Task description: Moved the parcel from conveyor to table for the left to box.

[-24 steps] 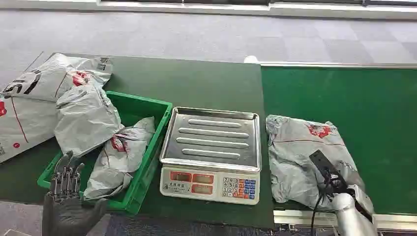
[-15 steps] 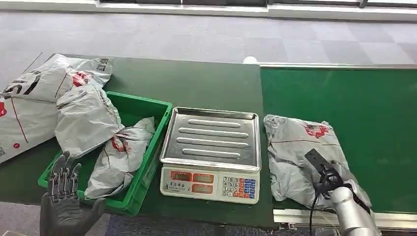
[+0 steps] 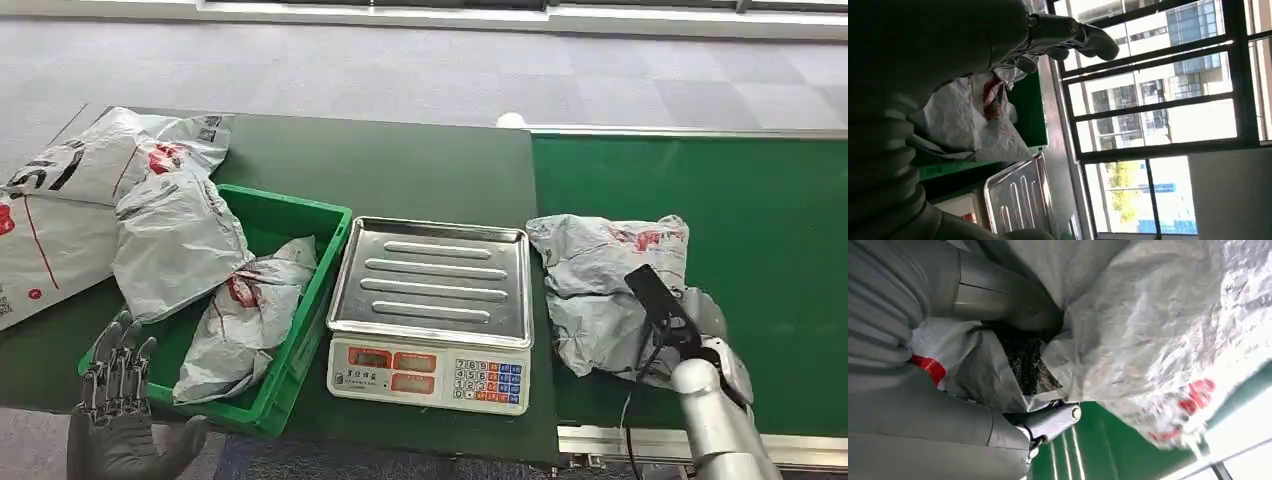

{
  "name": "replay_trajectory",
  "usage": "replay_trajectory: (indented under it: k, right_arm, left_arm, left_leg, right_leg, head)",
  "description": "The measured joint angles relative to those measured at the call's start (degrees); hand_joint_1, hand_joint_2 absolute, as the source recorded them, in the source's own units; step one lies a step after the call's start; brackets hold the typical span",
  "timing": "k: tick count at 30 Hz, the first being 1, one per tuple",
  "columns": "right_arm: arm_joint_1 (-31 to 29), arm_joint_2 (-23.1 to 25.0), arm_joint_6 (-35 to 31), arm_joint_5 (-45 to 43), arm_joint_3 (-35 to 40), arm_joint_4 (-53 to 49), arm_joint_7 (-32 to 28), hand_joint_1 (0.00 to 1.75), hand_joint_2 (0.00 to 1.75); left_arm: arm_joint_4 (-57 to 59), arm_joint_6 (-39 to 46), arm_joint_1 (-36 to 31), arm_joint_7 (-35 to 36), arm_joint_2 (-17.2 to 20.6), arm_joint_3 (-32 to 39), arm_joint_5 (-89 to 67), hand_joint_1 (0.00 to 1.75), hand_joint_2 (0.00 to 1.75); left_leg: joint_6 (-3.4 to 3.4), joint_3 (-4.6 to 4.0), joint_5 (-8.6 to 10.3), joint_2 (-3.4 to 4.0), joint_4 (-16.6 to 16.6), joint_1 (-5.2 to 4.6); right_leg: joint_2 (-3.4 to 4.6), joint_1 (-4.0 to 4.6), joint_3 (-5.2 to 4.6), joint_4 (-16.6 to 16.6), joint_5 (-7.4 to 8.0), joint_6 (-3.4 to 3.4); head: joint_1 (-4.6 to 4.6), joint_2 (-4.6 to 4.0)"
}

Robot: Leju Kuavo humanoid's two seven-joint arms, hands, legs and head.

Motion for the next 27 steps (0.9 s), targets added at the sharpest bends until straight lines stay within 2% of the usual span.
replay_trajectory:
  k: [8,11,14,18,19,22,24,25,27]
  right_arm:
    - [8.41,4.35,-24.11,-14.92,0.0,-30.3,-12.99,1.75,1.75]
    - [11.14,5.53,-28.76,-17.47,0.68,-39.28,-16.51,1.75,1.75]
    - [12.7,6.08,-30.0,-17.71,2.38,-45.09,-17.49,1.75,1.75]
    - [13.81,6.38,-30.0,-17.95,3.61,-49.0,-17.47,1.75,1.75]
    - [13.88,6.36,-28.22,-17.65,4.13,-49.48,-16.89,1.75,1.75]
    - [13.29,6.1,-15.04,-13.7,7.47,-49.94,-10.12,1.75,1.75]
    - [11.13,6.12,-5.45,-8.53,11.44,-48.88,-2.61,1.75,1.75]
    - [10.07,6.12,-3.48,-6.88,12.95,-47.95,-0.45,1.75,1.75]
    - [8.58,6.3,-2.61,-5.3,16.16,-45.7,1.64,1.75,1.75]
  left_arm:
    - [-0.57,1.6,0.67,-0.81,-1.43,0.48,-0.33,0.0,1.75]
    - [-0.57,2.28,0.69,-1.23,-1.58,0.48,-0.48,0.0,1.75]
    - [-0.57,2.67,0.66,-1.31,-1.58,0.48,-0.5,0.0,1.75]
    - [-0.57,2.67,0.68,-1.38,-1.58,0.48,-0.5,0.0,1.75]
    - [-0.57,2.71,0.68,-1.49,-1.58,0.48,-0.5,0.0,1.75]
    - [-0.5,2.95,0.52,-1.97,-1.52,0.48,-0.59,0.0,1.75]
    - [-0.29,3.06,0.24,-2.06,-1.45,0.4,-1.22,0.0,1.75]
    - [-0.16,3.21,-0.03,-2.06,-1.4,0.31,-1.38,0.0,1.75]
    - [0.15,3.35,-0.36,-2.06,-1.32,0.24,-1.58,0.0,1.75]
  left_leg:
    - [-0.02,-0.16,-0.03,-0.09,-0.03,0.02]
    - [-0.03,-0.17,-0.05,-0.08,-0.04,0.01]
    - [-0.03,-0.15,-0.06,-0.05,-0.04,0.01]
    - [-0.02,-0.15,-0.05,-0.06,-0.03,0.01]
    - [-0.02,-0.16,-0.05,-0.06,-0.04,0.01]
    - [-0.15,-0.48,-0.17,0.1,-0.06,0.01]
    - [-0.16,-0.42,-0.16,0.27,-0.07,0.01]
    - [-0.13,-0.03,-0.07,0.28,-0.07,0.02]
    - [-0.12,-0.24,0.22,-0.03,-0.07,0.06]
  right_leg:
    - [-0.15,0.02,-0.15,0.0,-0.15,-0.03]
    - [-0.12,0.01,-0.15,0.0,-0.16,-0.03]
    - [-0.09,0.01,-0.17,-0.01,-0.16,-0.03]
    - [-0.13,0.0,-0.13,-0.02,-0.15,-0.02]
    - [-0.11,0.0,-0.11,-0.01,-0.14,-0.03]
    - [0.08,0.01,-0.05,0.0,-0.15,-0.06]
    - [0.21,0.02,-0.12,0.0,-0.12,-0.11]
    - [0.21,0.05,-0.16,0.0,-0.09,-0.13]
    - [-0.08,0.05,-0.21,0.04,-0.01,-0.08]
  head:
    - [0.0,0.0]
    - [0.0,0.0]
    - [0.0,0.0]
    - [0.0,0.0]
    - [0.0,0.0]
    - [0.0,0.0]
    - [0.0,0.0]
    - [-0.02,0.0]
    - [-0.02,0.0]
